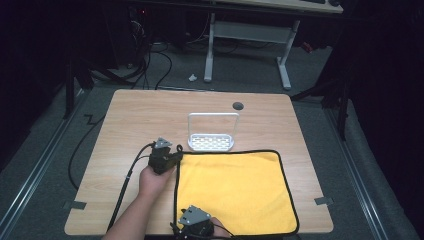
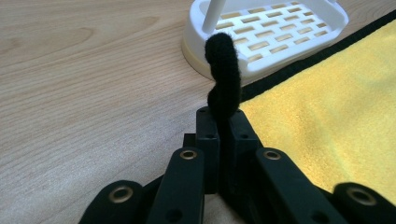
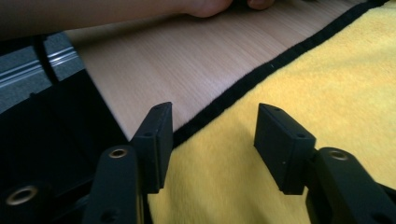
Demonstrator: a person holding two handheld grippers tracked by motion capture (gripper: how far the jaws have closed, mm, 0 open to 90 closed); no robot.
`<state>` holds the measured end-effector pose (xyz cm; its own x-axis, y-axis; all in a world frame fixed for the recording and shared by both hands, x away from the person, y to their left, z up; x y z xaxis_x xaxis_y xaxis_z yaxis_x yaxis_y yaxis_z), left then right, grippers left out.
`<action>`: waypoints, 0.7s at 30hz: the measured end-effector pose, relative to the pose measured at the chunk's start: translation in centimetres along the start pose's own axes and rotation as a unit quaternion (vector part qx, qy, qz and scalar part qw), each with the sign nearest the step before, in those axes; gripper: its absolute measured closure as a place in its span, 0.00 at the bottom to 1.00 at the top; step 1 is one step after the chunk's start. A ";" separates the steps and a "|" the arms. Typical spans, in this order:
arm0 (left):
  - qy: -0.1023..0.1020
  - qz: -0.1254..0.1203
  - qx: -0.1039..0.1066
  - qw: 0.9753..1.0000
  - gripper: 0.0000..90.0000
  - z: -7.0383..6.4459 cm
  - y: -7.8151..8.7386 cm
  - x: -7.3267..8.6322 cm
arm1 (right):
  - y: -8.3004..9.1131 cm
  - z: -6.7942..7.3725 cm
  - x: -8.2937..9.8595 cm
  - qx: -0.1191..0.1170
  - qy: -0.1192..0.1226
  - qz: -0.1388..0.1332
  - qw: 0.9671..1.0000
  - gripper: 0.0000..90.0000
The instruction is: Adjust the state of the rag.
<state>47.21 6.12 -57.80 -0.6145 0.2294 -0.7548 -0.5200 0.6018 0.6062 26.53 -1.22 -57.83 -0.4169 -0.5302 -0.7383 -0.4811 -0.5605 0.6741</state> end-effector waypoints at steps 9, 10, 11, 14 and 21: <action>0.003 0.002 -0.001 1.000 0.95 0.1 0.0 0.0 | -1.3 -1.1 -1.0 0.018 0.003 0.007 1.000 0.64; 0.004 0.002 -0.001 1.000 0.95 0.1 0.0 0.0 | -1.3 -1.3 -0.9 0.024 0.007 0.007 1.000 0.71; 0.004 0.002 -0.001 1.000 0.95 0.1 0.0 0.0 | -1.3 -1.3 -0.9 0.024 0.007 0.007 1.000 0.71; 0.005 0.002 -0.001 1.000 0.95 0.1 0.0 0.0 | -1.2 -1.9 -0.9 0.037 0.007 0.010 0.999 0.89; 0.015 -0.009 0.007 1.000 0.95 0.2 0.2 -0.1 | -0.9 -2.0 -1.3 0.036 0.017 0.002 0.999 0.92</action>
<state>47.29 6.42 -57.63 -0.6227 0.1947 -0.7578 -0.5233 0.6164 0.5884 29.02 -1.31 -57.42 -0.3925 -0.5545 -0.7338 -0.5338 -0.5124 0.6727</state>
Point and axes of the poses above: each handheld gripper's, and its own axes: y roughly backward along the jaws, x roughly out of its underside, z roughly to its left, the point moved 7 cm from there along -y, roughly forward along the jaws, and after that the axes turned 1 degree about y, right-handed, at the moved point
